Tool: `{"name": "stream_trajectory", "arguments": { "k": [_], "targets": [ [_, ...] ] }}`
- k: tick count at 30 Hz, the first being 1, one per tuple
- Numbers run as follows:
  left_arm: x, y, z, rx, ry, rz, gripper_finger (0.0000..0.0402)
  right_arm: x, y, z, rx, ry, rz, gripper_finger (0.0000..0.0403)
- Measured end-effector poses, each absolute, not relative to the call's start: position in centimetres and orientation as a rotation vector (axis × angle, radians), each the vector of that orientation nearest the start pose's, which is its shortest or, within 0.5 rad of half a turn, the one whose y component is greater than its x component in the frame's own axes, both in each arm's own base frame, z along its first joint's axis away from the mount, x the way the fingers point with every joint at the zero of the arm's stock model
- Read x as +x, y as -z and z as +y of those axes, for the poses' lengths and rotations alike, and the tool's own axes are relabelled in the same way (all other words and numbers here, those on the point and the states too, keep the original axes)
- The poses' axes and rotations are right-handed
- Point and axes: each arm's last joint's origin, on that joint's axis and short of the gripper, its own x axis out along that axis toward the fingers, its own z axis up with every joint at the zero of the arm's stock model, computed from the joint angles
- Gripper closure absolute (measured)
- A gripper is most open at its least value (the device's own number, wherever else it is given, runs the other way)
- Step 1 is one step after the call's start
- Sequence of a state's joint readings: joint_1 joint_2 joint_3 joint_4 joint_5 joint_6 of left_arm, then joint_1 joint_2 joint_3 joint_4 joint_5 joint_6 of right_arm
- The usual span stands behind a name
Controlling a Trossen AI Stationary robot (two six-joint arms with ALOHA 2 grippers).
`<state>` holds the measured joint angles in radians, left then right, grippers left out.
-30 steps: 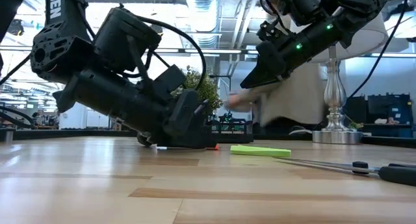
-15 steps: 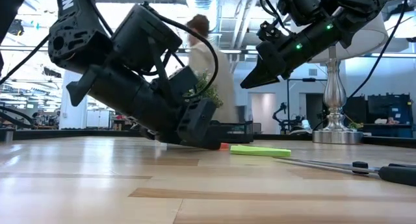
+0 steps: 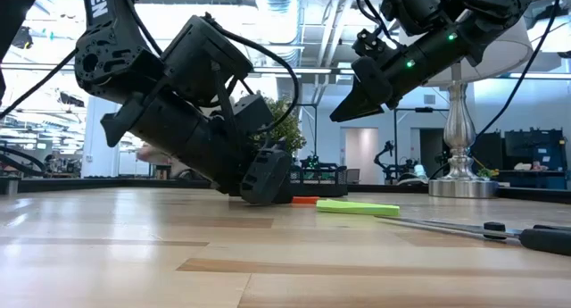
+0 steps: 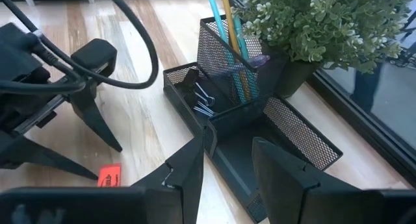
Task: Pick and place office supplies into organizer
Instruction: Put the orange eraser into the black organizer
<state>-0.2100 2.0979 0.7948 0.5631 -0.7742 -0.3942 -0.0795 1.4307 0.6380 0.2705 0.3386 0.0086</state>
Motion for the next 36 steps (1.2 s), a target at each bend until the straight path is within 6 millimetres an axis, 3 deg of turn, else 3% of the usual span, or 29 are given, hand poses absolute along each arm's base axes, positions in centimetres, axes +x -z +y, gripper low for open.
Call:
{"name": "stream_trajectory", "arguments": {
  "k": [5,9,19,36],
  "targets": [
    [34.3,-5.5,-5.0,0.098,-0.491,0.576,0.0244,27.9,-18.5,-3.2,-0.060,0.411,0.520,0.0276],
    [34.9,-5.7,-4.3,0.068,-0.356,0.573,0.0244,27.9,-18.5,-3.2,-0.060,0.410,0.519,0.0276],
    [35.3,-5.8,-2.7,0.043,-0.288,0.575,0.0244,27.9,-18.5,-3.2,-0.060,0.411,0.520,0.0276],
    [34.9,-4.7,-2.4,0.065,-0.256,0.549,0.0244,27.9,-18.6,-3.2,-0.059,0.410,0.515,0.0276]
  ]
}}
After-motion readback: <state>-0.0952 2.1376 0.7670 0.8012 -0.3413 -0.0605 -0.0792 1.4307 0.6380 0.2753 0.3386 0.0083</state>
